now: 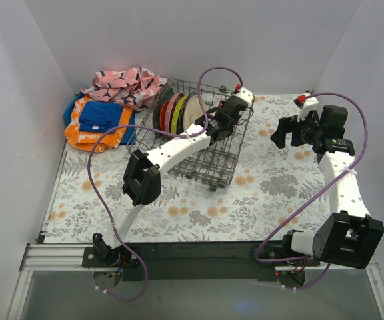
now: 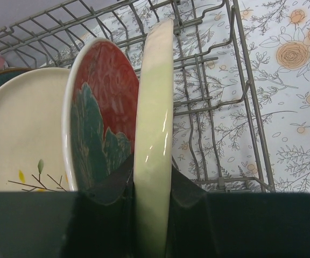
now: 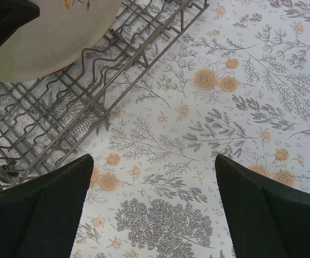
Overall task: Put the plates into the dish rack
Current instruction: Insert the plate into the dish rack
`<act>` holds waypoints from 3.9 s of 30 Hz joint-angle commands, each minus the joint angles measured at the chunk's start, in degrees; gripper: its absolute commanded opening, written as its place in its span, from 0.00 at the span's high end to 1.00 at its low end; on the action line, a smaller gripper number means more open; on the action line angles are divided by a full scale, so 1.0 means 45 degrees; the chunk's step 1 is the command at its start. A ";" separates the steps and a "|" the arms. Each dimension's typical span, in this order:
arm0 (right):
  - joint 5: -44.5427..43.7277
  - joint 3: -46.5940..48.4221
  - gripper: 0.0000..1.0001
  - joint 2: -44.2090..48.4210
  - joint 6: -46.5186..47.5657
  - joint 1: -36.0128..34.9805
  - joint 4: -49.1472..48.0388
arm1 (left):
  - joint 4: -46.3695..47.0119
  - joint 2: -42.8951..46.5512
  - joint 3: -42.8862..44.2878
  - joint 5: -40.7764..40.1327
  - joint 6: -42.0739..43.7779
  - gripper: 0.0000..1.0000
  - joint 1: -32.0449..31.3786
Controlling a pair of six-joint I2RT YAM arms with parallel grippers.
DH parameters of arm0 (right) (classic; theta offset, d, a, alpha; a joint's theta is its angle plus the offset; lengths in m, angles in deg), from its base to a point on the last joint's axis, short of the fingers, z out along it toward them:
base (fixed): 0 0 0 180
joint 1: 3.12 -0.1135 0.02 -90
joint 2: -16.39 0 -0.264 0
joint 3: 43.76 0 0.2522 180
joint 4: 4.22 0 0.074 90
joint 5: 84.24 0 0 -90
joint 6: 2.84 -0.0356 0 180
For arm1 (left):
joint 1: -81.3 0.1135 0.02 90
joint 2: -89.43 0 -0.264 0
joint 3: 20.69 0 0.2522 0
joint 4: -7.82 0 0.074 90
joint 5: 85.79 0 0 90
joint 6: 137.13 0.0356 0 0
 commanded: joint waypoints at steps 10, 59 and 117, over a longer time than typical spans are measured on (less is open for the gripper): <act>0.0315 -0.0085 0.02 -0.0014 0.0112 0.0105 -0.0445 | 0.1280 0.0504 -0.0210 -0.0375 -0.0595 1.00 0.0105; 0.0432 -0.0085 0.01 -0.0072 0.0092 0.0203 -0.0445 | 0.0772 0.0543 0.0004 -0.1077 -0.1514 0.70 0.0105; 0.0627 -0.0026 0.02 -0.0131 0.0112 0.0281 -0.0426 | 0.1807 0.1422 0.0024 -0.3754 -0.1279 0.65 0.0105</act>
